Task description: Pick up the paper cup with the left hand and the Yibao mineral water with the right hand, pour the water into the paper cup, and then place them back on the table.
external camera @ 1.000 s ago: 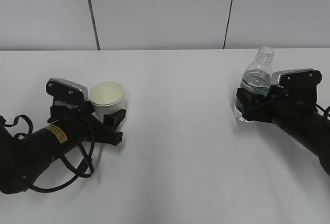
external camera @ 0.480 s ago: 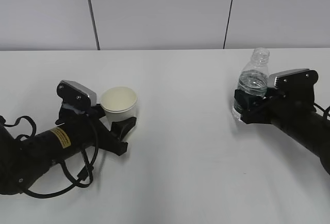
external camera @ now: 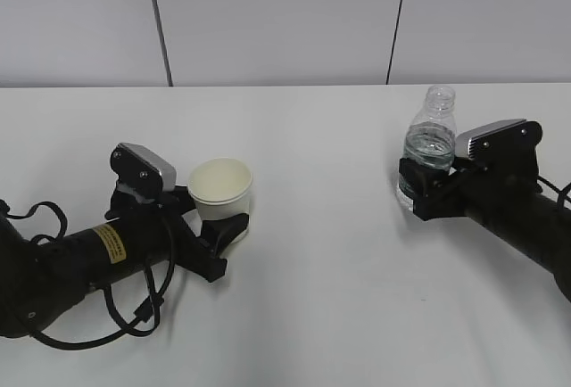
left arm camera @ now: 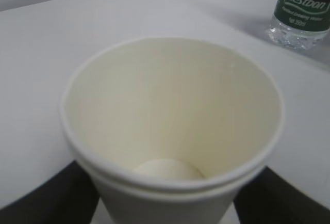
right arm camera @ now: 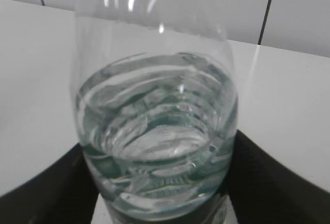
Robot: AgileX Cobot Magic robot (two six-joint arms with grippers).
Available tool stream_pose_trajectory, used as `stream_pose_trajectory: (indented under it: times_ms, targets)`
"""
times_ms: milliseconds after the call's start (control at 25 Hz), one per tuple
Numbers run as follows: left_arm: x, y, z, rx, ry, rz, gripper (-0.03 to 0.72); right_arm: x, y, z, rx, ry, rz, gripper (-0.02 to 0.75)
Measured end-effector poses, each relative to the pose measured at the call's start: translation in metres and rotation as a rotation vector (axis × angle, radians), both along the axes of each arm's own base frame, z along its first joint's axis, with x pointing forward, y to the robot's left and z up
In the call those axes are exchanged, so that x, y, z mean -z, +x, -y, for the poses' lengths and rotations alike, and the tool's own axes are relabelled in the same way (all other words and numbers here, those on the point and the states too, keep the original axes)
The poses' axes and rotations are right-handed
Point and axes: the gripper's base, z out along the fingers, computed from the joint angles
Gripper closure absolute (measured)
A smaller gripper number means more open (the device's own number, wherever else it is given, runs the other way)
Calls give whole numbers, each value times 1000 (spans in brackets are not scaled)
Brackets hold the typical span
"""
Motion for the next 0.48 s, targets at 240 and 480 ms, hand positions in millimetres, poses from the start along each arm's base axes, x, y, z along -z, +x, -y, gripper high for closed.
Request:
stream_pose_trajectory:
  times_ms: [240, 480]
  targets:
    - [-4, 3, 4, 30, -29, -6, 219, -3, -1, -3, -37, -19, 2, 227]
    - [-9, 8, 12, 82, -68, -5, 219, -18, -1, -4, -60, -34, 31, 227]
